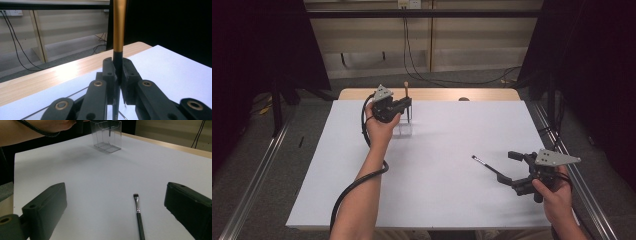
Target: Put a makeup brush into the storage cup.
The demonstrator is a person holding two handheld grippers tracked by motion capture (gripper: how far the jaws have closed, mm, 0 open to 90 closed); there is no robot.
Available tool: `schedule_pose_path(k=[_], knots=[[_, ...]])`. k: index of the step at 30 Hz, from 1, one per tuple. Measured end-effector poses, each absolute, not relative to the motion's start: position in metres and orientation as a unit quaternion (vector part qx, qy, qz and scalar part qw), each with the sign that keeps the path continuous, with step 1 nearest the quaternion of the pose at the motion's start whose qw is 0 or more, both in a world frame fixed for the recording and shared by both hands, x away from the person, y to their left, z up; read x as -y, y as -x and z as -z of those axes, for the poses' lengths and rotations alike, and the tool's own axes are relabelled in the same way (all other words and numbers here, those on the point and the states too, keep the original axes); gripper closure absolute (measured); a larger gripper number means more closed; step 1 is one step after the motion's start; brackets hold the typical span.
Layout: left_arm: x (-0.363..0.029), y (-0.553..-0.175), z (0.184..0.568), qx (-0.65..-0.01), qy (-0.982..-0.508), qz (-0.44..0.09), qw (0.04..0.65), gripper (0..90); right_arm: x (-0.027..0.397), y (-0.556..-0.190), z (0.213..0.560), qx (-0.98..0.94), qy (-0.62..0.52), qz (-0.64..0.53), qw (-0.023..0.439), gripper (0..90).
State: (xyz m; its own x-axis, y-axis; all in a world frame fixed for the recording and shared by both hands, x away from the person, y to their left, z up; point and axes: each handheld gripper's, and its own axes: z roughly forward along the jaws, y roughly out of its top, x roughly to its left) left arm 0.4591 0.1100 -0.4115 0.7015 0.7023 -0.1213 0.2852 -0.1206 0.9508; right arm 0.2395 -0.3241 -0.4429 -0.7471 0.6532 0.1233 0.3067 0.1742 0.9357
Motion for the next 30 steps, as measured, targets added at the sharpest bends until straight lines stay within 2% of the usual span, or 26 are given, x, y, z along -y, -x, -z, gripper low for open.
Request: schedule_pose_path(k=[15,20,27,30], knots=[[-0.11,-0.459,0.412,-0.34,-0.728,-0.17,0.57,82.5,0.323,-0.24,0.443,-0.751,-0.318,-0.558,0.156,4.2],[-0.111,-0.458,0.411,-0.341,-0.739,-0.139,0.564,67.7,0.323,-0.24,0.443,-0.751,-0.317,-0.558,0.156,4.2],[-0.122,-0.453,0.409,-0.346,-0.735,-0.131,0.569,54.3,0.322,-0.24,0.443,-0.752,-0.316,-0.558,0.155,4.2],[-0.124,-0.449,0.408,-0.344,-0.735,-0.132,0.57,45.7,0.321,-0.24,0.443,-0.752,-0.315,-0.558,0.156,4.2]])
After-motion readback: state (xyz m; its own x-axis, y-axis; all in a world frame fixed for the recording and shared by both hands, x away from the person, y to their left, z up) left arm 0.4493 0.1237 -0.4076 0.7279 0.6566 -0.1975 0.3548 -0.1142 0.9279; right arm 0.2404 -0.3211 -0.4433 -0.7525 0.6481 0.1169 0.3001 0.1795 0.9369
